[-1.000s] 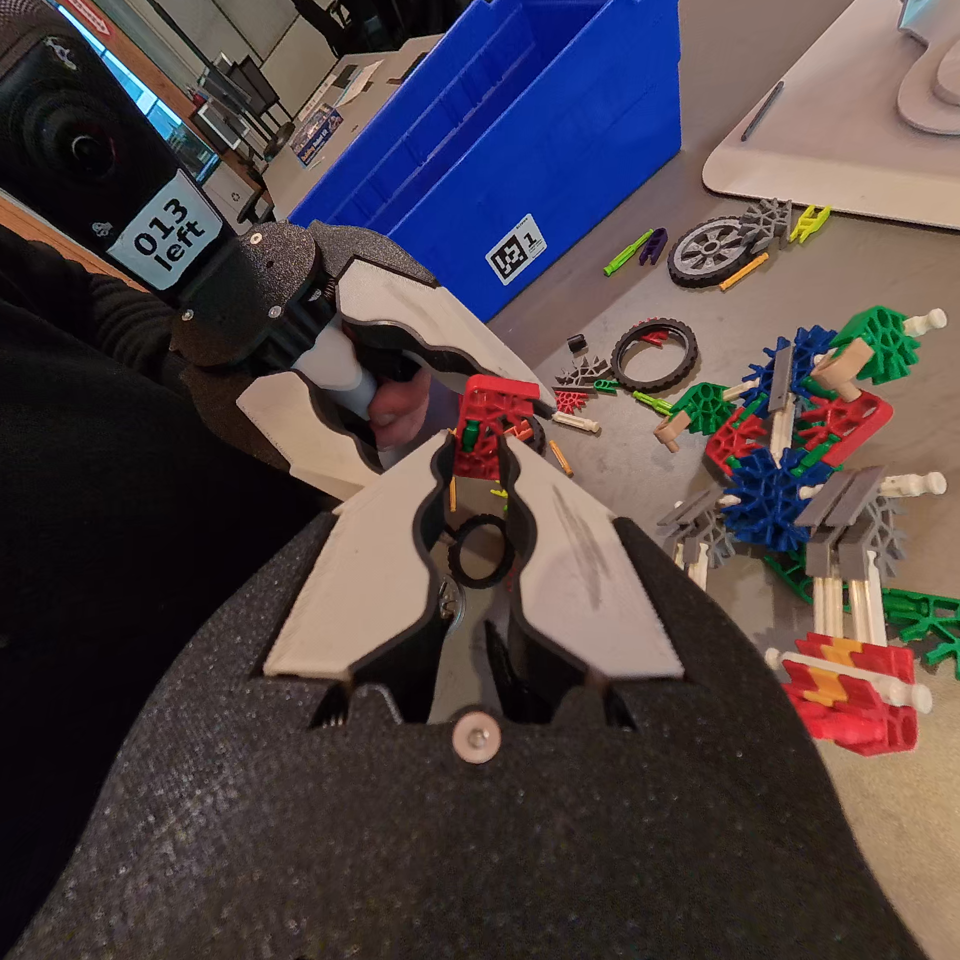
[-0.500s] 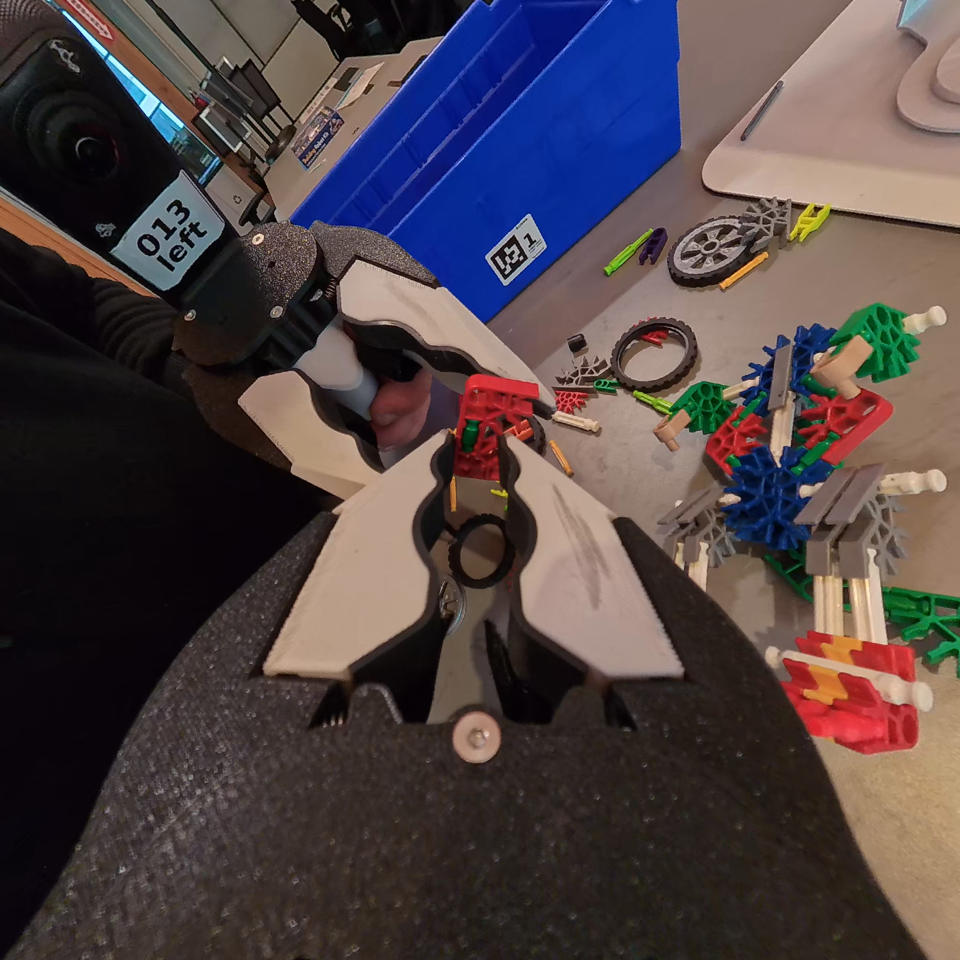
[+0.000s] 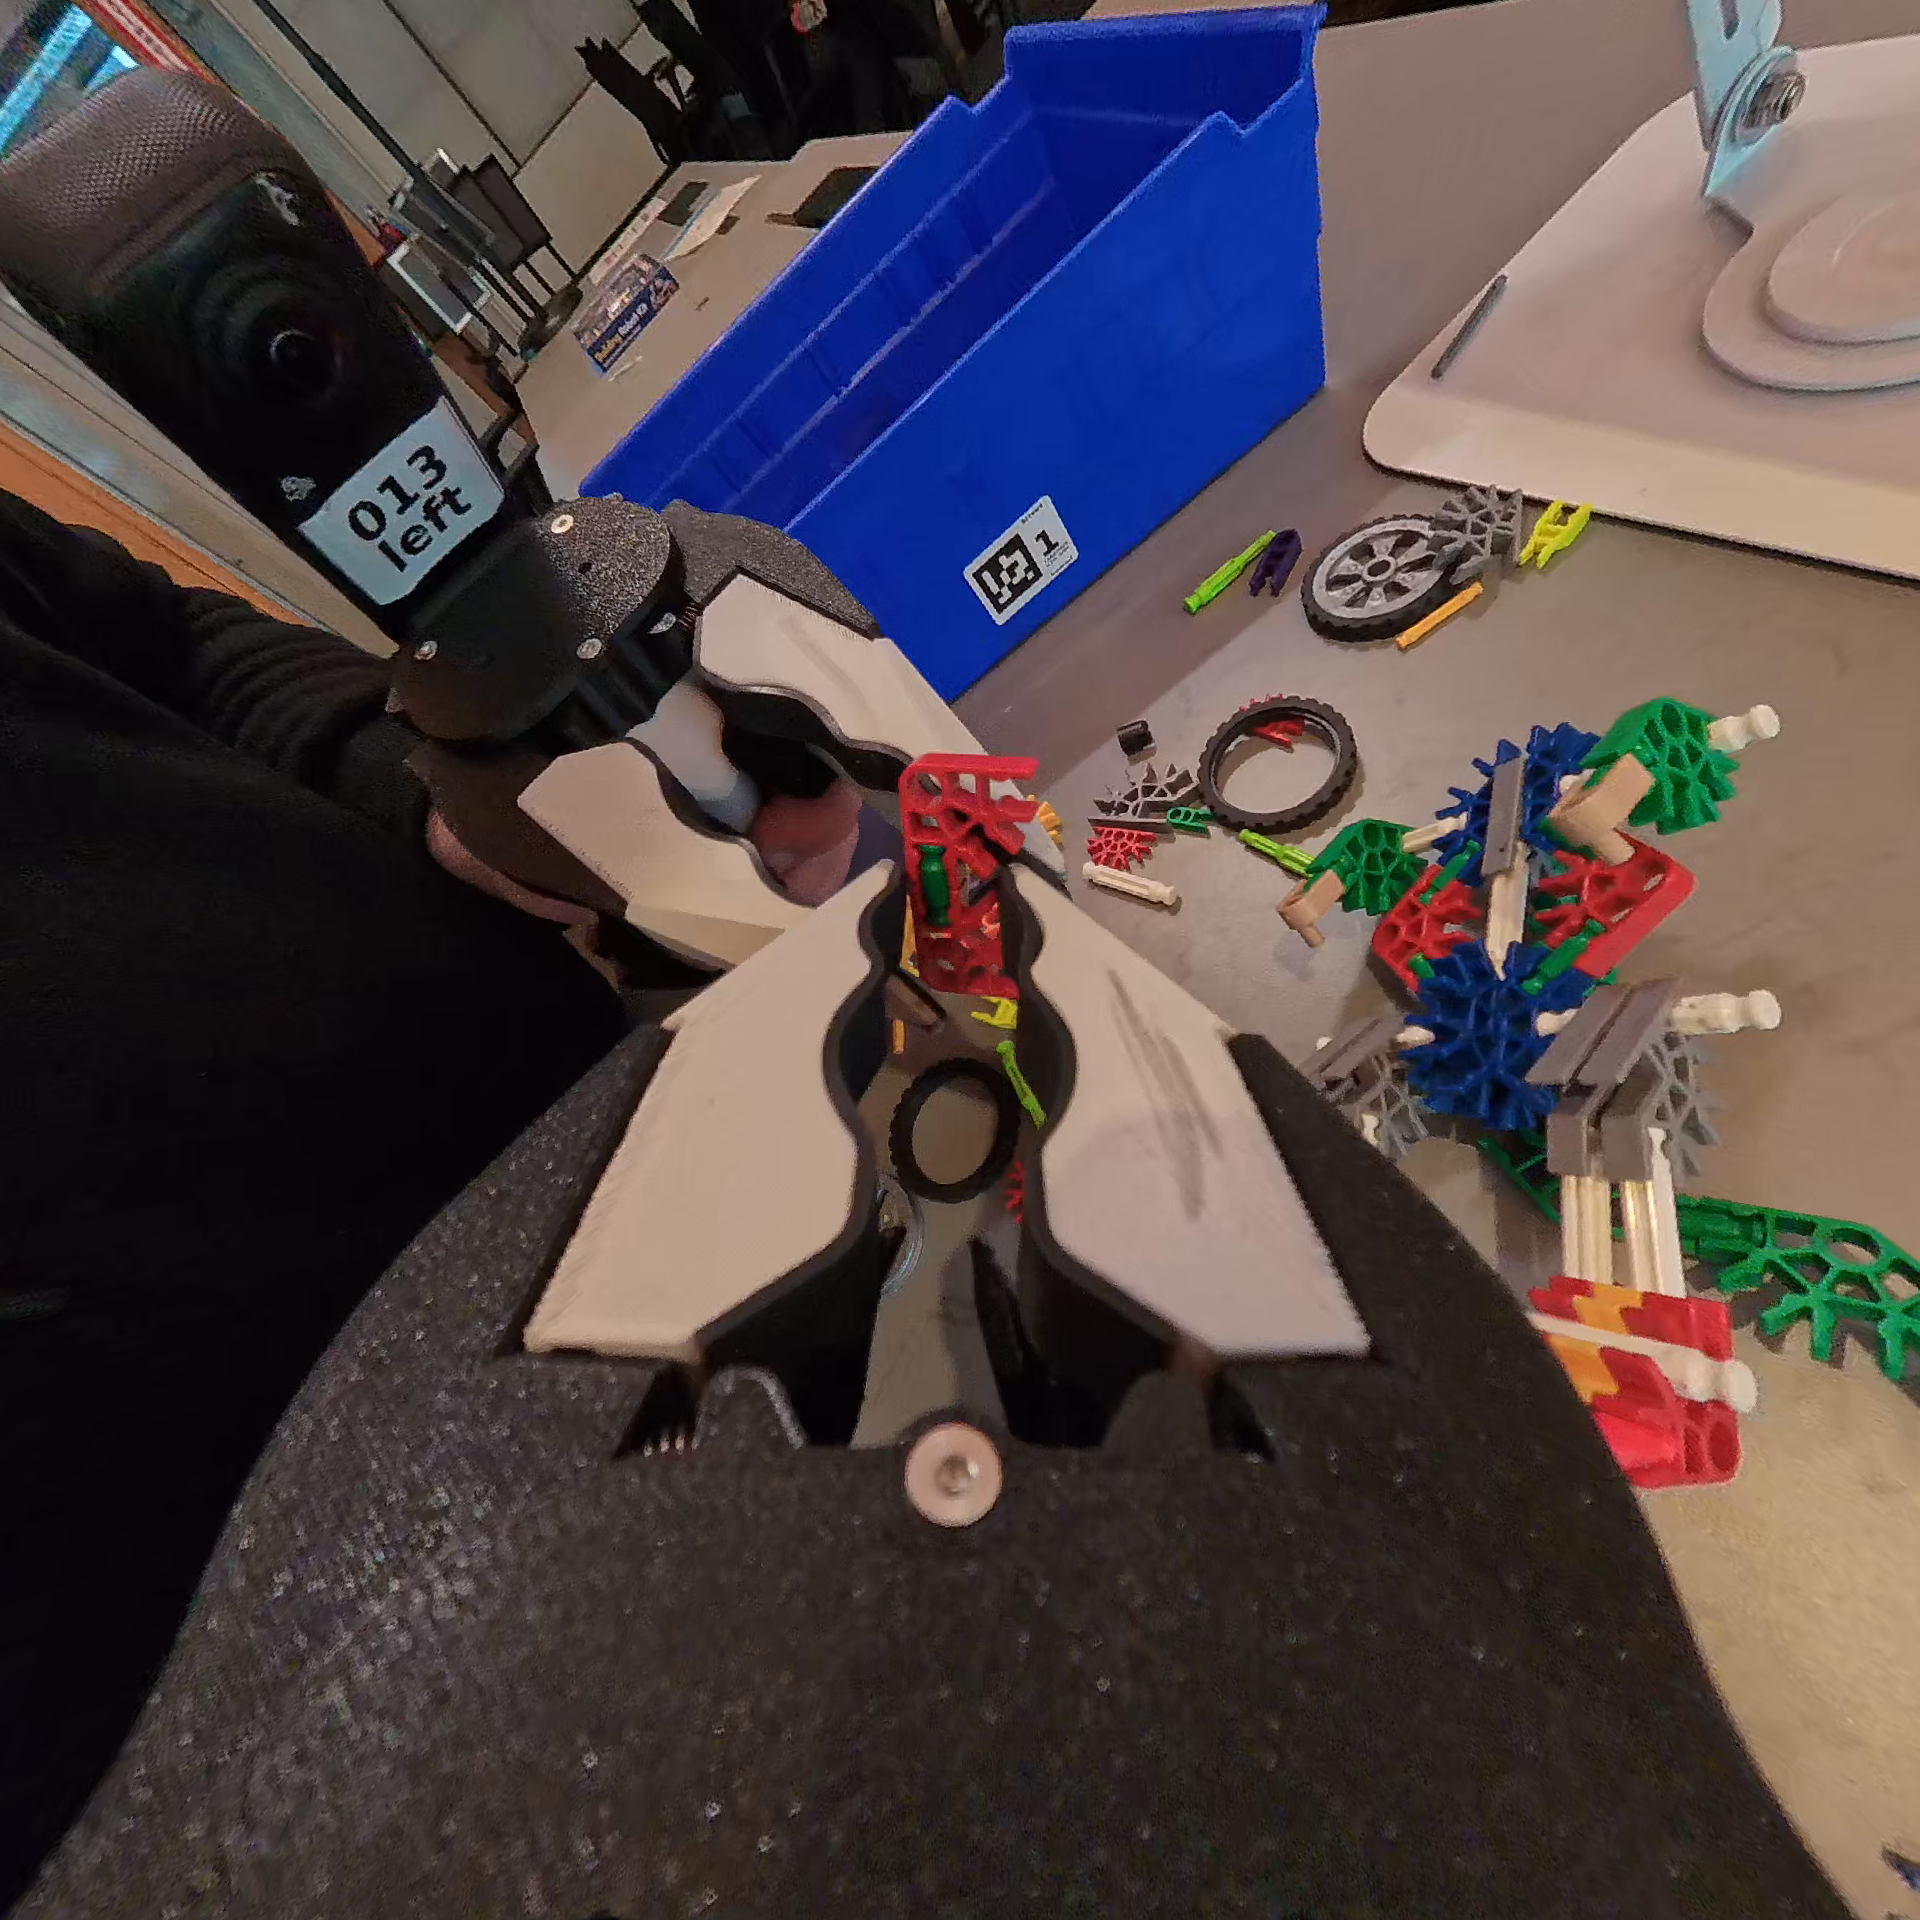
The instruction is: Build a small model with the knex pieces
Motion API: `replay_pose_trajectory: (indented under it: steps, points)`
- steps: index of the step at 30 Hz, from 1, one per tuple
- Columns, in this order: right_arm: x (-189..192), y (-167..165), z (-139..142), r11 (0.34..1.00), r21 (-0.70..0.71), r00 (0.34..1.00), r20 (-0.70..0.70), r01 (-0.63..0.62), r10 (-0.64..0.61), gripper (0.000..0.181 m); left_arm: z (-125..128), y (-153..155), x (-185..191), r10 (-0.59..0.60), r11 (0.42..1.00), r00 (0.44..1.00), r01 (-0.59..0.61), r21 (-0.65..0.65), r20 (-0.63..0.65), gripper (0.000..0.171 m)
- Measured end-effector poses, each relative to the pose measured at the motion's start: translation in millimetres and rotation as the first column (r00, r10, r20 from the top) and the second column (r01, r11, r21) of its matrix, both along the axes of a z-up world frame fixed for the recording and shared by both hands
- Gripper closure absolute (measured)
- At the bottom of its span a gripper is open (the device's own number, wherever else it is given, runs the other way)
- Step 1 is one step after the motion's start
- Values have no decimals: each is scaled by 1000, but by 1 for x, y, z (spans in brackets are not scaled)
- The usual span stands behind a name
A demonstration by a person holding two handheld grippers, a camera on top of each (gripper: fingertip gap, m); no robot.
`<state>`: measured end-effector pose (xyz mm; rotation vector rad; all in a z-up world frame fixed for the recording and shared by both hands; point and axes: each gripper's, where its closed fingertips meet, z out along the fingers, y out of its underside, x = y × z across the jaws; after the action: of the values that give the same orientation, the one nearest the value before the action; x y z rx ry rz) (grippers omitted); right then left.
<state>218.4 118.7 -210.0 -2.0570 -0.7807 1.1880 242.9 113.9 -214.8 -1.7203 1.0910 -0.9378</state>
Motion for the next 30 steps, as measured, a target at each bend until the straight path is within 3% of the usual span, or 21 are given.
replay_pose_trajectory:
  steps: [19,26,30]
  points:
    - [8,-21,-8,995,-20,995,15,100,-100,165,-4,-24,3,-59,997,998,59,-49,11,142]
    - [35,-34,-20,982,-56,982,59,182,-179,165,-10,-36,1,-83,995,996,81,-64,-27,139]
    - [49,-44,-26,972,-73,972,94,224,-217,165,-15,-57,2,-167,984,984,163,-70,-63,139]
